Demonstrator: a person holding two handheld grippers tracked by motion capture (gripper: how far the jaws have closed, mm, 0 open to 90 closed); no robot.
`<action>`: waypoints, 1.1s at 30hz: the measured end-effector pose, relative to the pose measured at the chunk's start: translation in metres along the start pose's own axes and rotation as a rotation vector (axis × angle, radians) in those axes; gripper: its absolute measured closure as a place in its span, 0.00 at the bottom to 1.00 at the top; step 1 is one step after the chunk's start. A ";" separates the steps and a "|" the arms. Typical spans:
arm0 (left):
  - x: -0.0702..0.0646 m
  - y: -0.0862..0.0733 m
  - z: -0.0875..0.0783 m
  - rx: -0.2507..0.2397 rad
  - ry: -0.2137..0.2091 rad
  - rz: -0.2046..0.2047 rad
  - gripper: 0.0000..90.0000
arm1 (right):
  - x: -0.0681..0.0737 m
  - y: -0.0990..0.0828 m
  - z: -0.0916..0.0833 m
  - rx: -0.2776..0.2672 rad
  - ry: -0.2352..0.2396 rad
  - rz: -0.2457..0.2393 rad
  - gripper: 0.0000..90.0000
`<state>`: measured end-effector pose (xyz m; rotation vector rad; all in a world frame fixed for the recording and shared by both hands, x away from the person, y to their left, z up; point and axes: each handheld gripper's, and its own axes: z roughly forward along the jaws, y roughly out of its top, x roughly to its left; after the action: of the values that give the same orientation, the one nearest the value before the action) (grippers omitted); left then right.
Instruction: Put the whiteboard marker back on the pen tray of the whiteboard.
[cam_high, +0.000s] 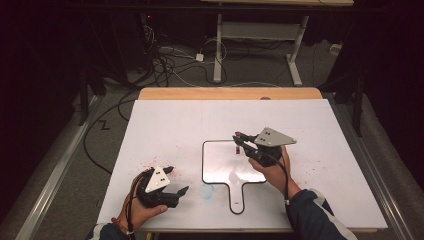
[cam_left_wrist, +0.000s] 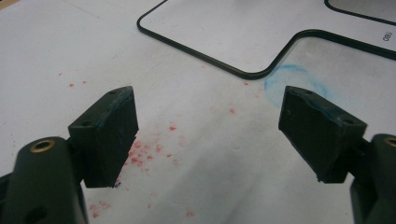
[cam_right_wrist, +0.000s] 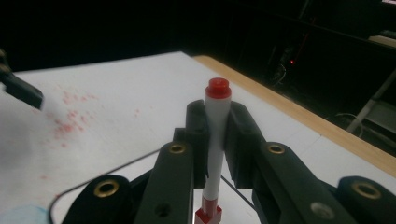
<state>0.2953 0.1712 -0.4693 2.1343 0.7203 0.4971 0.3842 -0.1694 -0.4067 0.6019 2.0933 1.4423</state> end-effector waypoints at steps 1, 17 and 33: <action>0.000 0.000 0.000 -0.001 0.002 0.001 0.21 | -0.002 0.003 -0.006 -0.013 -0.002 0.007 0.90; 0.002 0.000 0.001 0.006 0.009 -0.010 0.21 | -0.024 0.009 -0.088 0.074 -0.073 0.099 0.90; -0.002 0.002 0.005 0.019 -0.008 0.009 0.21 | -0.037 -0.031 -0.058 0.371 0.007 0.296 0.90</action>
<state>0.2975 0.1664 -0.4709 2.1570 0.7142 0.4874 0.3730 -0.2436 -0.4122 1.0895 2.3734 1.2041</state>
